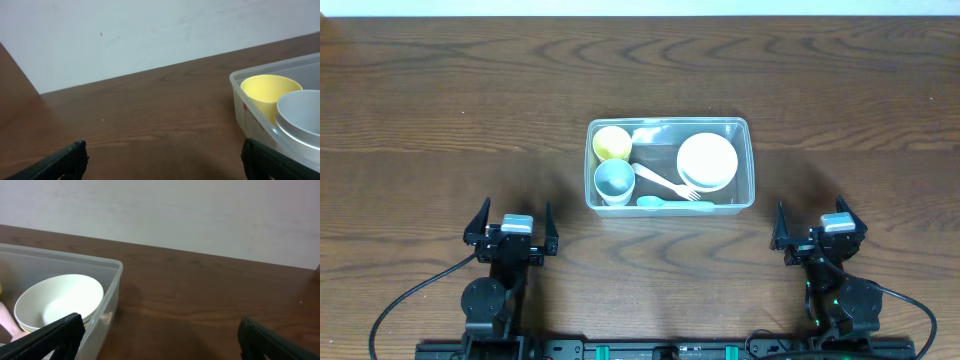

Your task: Pack container

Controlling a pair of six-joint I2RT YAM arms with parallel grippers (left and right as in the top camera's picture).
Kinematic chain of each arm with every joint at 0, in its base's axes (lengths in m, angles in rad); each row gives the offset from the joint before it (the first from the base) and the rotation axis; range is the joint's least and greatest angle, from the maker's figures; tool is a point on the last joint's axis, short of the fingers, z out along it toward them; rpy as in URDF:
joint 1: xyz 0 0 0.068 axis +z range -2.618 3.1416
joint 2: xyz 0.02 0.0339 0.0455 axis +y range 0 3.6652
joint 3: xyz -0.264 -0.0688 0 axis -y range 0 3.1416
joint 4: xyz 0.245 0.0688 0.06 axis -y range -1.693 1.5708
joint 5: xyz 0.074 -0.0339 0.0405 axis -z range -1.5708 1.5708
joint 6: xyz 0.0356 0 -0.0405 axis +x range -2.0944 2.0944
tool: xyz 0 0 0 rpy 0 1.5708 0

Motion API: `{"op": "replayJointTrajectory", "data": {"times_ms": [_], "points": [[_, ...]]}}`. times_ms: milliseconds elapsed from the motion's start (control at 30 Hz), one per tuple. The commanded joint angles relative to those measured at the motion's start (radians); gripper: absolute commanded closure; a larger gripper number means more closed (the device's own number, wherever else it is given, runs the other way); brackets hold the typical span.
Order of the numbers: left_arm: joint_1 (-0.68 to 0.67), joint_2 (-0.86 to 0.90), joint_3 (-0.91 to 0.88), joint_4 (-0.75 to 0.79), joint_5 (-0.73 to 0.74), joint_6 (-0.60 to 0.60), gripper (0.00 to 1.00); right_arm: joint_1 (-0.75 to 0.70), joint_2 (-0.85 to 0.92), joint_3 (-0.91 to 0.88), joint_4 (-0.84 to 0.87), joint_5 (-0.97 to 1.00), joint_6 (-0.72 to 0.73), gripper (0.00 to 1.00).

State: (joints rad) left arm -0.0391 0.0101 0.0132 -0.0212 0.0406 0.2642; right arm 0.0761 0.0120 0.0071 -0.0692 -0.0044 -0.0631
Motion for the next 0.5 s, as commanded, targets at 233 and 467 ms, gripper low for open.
{"op": "replayJointTrajectory", "data": {"times_ms": [233,467], "points": [[0.006,-0.008,-0.010,-0.052,-0.041,-0.129,0.02,0.010,-0.006,-0.002,-0.005,-0.003,-0.013,0.01],[0.006,-0.008,-0.009,-0.050,-0.033,-0.135,0.02,0.010,-0.006,-0.002,-0.005,-0.003,-0.013,0.01]]}}
